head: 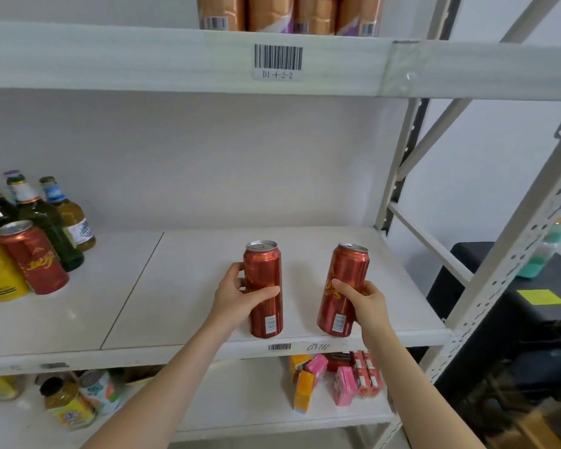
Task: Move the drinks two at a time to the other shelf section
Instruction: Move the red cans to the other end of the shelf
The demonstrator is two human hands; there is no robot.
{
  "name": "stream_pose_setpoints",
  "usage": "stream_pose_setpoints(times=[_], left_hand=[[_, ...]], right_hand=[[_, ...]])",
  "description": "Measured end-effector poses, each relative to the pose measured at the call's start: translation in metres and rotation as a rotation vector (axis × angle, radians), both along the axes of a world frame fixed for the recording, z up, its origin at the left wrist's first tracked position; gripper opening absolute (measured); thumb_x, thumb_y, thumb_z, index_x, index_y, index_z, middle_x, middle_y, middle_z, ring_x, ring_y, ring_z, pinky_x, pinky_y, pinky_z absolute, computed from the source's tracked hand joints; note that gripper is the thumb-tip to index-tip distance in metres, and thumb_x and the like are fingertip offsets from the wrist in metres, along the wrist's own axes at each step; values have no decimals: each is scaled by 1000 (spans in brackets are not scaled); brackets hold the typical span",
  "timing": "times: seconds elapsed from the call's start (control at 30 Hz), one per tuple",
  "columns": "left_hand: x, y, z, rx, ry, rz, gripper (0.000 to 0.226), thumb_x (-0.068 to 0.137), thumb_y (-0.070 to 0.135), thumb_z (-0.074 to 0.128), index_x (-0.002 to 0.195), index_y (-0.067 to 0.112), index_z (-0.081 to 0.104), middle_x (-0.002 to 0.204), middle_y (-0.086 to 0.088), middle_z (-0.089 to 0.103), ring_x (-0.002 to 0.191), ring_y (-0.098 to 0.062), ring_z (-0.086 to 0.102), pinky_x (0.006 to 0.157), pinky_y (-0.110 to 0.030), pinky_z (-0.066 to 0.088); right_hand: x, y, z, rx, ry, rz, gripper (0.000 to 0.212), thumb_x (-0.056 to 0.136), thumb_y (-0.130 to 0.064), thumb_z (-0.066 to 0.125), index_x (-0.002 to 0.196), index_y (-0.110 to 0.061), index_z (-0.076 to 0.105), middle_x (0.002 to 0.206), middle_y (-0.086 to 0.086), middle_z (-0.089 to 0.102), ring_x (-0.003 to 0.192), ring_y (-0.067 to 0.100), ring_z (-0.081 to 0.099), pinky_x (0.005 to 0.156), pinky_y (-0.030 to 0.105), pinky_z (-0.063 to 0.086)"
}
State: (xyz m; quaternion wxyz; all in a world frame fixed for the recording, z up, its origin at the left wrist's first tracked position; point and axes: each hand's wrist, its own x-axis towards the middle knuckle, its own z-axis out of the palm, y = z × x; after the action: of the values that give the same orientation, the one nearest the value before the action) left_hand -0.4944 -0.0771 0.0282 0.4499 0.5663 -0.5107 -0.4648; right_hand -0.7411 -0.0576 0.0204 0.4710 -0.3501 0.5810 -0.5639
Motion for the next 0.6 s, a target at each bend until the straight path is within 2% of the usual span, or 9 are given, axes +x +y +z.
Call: stream_pose_setpoints(times=[0.23, 0.43, 0.6], left_hand=[[-68, -44, 3, -10, -7, -44, 70, 44, 48, 89, 106, 37, 58, 103, -2, 73, 95, -19, 70, 91, -45, 56], [-131, -69, 4, -8, 10, -29, 74, 42, 49, 87, 108, 36, 57, 105, -1, 72, 97, -18, 69, 89, -40, 56], [-170, -90, -3, -9, 3, -10, 73, 42, 48, 87, 108, 37, 57, 105, -1, 72, 98, -18, 69, 90, -40, 56]], right_hand=[[-61, -39, 2, -12, 4, -4, 40, 73, -23, 82, 106, -14, 61, 100, 9, 71, 89, 25, 69, 72, 37, 54], [-116, -73, 8, -19, 31, 31, 37, 76, -25, 80, 104, -23, 56, 100, 1, 68, 87, 16, 65, 63, 27, 47], [-147, -104, 5, -45, 35, 57, 42, 75, -22, 81, 109, -18, 57, 102, 3, 69, 90, 19, 67, 68, 30, 50]])
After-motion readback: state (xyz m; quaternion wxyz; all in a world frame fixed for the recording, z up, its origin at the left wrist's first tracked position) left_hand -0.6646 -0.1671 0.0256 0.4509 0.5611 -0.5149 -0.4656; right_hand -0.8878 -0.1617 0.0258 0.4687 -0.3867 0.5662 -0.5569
